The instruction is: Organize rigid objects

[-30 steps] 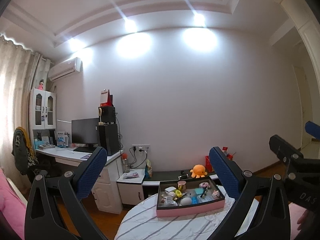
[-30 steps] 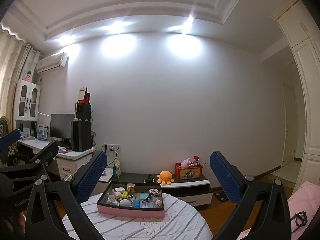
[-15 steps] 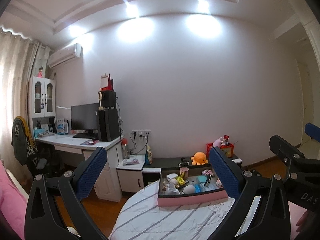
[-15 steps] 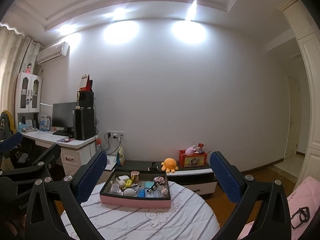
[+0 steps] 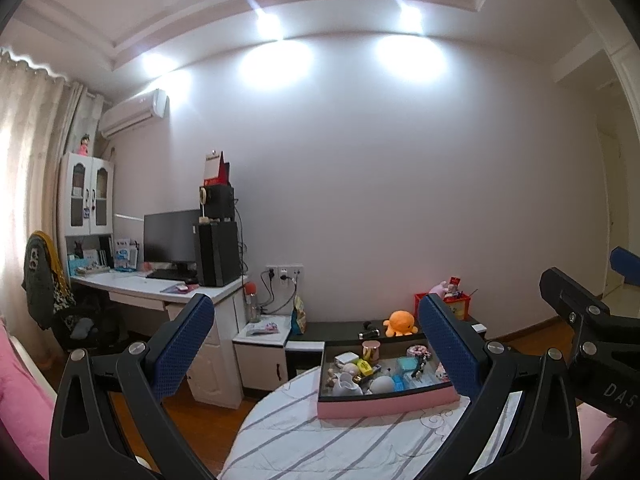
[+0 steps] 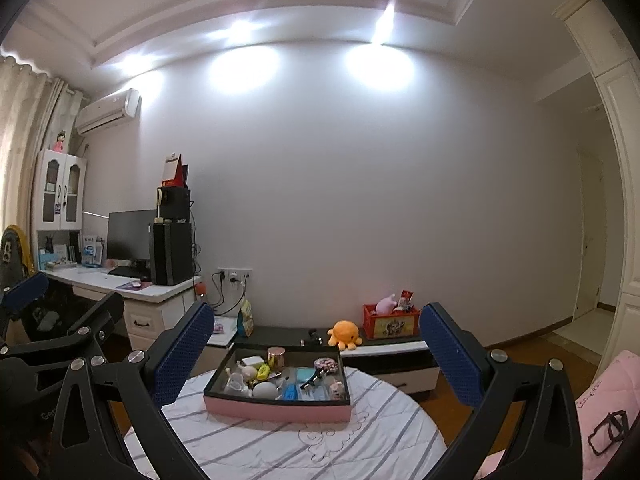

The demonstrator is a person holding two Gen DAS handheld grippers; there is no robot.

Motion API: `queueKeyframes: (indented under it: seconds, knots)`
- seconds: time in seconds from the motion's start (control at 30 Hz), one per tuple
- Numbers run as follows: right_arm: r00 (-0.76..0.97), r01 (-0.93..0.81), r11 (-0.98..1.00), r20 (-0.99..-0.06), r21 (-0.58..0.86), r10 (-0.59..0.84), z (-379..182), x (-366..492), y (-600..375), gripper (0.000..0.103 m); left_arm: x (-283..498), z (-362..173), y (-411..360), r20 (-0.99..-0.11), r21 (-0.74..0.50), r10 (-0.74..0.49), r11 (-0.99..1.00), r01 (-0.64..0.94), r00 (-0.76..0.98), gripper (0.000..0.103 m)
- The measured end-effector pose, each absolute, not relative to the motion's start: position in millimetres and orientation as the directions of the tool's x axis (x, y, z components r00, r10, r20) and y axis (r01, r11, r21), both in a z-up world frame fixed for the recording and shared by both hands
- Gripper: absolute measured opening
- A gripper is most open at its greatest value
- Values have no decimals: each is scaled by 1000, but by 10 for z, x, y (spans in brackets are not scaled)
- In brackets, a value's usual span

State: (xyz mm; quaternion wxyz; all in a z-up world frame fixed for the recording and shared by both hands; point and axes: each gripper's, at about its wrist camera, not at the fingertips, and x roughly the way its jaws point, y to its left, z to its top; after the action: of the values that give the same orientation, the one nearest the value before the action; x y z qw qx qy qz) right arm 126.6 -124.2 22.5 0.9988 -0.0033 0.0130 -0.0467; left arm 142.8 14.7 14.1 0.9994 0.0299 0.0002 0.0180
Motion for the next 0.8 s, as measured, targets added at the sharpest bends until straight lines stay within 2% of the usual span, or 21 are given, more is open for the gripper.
queueKeyframes:
  seconds: [0.8]
  knots:
    - [980,191,981,-49,-20,-192,163,1277,-1396,103,1514,62,-47,-29,94,8,996,-5,1000,103]
